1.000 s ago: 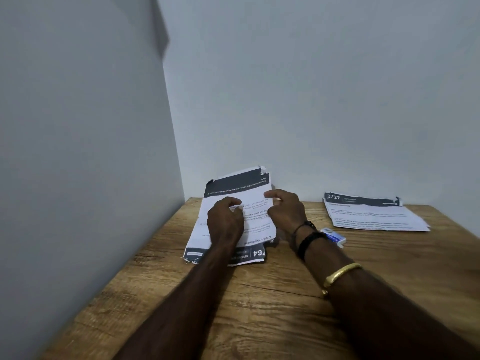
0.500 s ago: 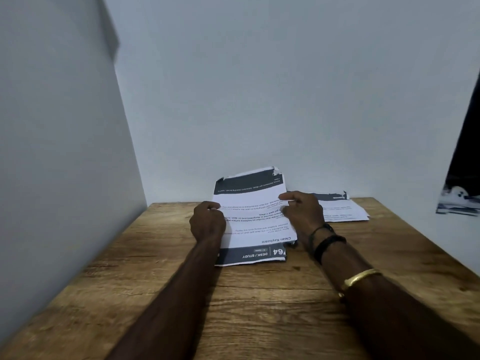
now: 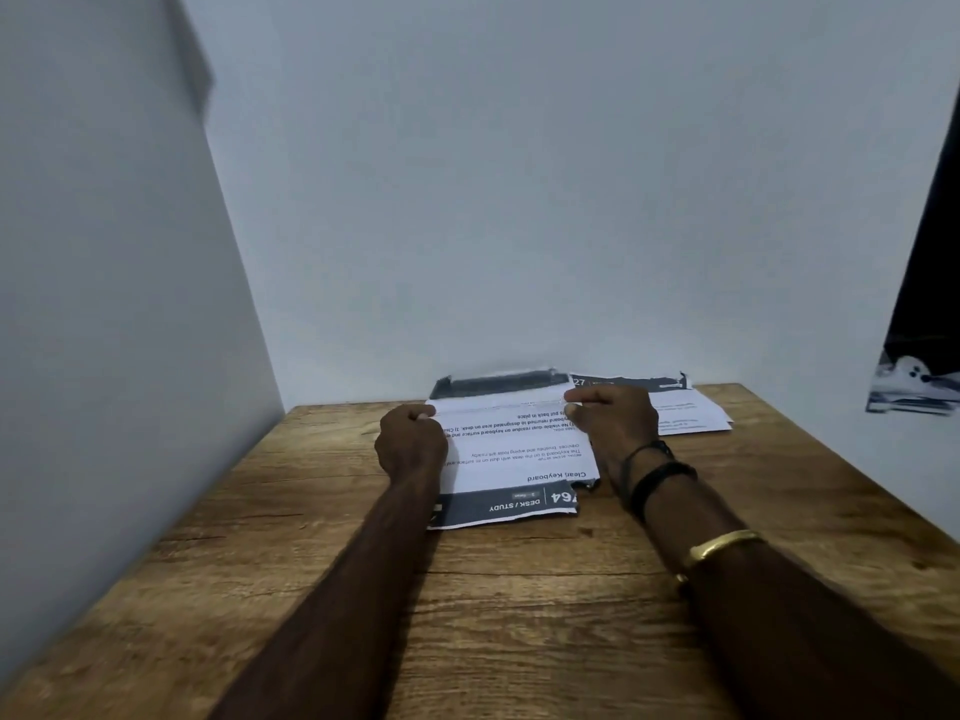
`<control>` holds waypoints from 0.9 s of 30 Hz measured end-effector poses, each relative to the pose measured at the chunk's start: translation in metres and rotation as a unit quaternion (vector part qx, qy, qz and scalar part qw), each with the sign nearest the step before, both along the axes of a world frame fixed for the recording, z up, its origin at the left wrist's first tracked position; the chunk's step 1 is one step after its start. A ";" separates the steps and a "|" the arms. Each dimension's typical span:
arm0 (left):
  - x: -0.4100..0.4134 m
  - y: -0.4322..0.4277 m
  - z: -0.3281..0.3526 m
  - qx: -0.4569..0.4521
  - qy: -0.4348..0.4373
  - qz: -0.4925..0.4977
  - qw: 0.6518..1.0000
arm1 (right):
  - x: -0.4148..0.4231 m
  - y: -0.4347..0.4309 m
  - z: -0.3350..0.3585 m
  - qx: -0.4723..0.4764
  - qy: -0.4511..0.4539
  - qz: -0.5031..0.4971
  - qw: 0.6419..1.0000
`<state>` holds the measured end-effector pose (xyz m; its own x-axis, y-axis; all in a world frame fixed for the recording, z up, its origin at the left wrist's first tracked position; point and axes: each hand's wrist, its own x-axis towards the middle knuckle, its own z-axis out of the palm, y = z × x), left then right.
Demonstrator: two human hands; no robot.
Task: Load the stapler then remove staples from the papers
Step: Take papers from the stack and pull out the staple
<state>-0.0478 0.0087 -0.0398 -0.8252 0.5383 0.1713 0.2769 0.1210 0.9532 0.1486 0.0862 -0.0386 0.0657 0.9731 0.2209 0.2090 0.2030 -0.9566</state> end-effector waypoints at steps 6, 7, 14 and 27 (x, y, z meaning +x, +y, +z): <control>0.018 -0.004 0.002 -0.043 0.258 -0.043 0.964 | -0.003 -0.002 -0.001 0.035 -0.068 0.014 0.997; 0.024 -0.002 0.004 -0.038 0.303 -0.073 0.949 | -0.005 -0.003 -0.001 0.045 -0.080 0.016 0.996; 0.048 0.008 0.011 -0.065 0.391 -0.123 0.910 | -0.005 -0.010 0.008 0.129 -0.112 0.017 0.985; 0.004 -0.010 0.015 0.061 0.309 0.032 0.949 | 0.003 -0.011 0.033 0.203 0.024 -0.030 0.978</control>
<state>-0.0437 -0.0012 -0.0248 -0.5777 0.4353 0.6905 0.7829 0.0561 0.6196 0.1512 0.0755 -0.0059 0.1392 0.7998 0.5839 0.1883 0.5575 -0.8085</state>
